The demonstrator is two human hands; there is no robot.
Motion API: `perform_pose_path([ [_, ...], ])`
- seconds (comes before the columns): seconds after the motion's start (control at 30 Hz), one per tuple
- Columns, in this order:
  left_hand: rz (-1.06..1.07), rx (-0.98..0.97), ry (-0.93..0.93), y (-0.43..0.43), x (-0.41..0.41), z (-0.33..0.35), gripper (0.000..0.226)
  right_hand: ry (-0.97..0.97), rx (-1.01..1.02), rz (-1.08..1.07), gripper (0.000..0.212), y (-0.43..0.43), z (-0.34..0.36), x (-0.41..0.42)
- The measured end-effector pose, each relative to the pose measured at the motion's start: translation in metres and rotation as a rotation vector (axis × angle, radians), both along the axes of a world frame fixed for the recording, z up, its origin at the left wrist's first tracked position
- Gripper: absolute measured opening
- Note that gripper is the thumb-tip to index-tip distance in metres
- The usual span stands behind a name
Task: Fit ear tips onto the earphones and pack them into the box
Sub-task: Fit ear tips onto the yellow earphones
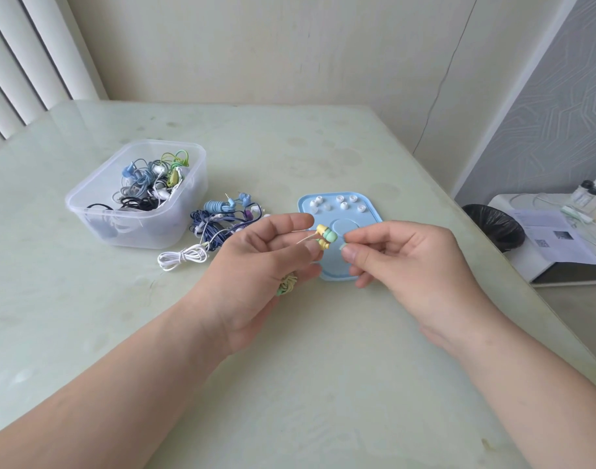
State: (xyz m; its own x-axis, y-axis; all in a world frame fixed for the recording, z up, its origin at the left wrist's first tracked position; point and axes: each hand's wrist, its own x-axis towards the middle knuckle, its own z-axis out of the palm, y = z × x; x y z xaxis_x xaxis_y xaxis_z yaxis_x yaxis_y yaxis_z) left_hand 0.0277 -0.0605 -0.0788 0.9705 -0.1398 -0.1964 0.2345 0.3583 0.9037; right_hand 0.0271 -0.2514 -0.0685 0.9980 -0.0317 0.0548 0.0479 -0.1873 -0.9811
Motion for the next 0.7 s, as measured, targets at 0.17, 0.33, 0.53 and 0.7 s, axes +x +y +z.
perform_pose_path([
  [0.17,0.007,-0.004,-0.003,0.0004,-0.0006,0.0002,0.029,0.179,0.297,0.035,0.015,0.0105,0.0005,-0.0064],
  [0.33,0.0,0.01,-0.017,0.0003,-0.0013,0.0011,0.032,0.227,0.382,0.042,0.024,0.0104,0.0016,-0.0059],
  [0.53,-0.041,0.051,-0.052,-0.0015,-0.0033,0.0026,0.041,0.262,0.449,0.049,0.024,0.0116,0.0004,-0.0038],
  [0.7,-0.073,0.094,-0.072,-0.0014,-0.0029,0.0005,0.046,0.281,0.465,0.093,0.014,0.0126,-0.0003,-0.0034],
])
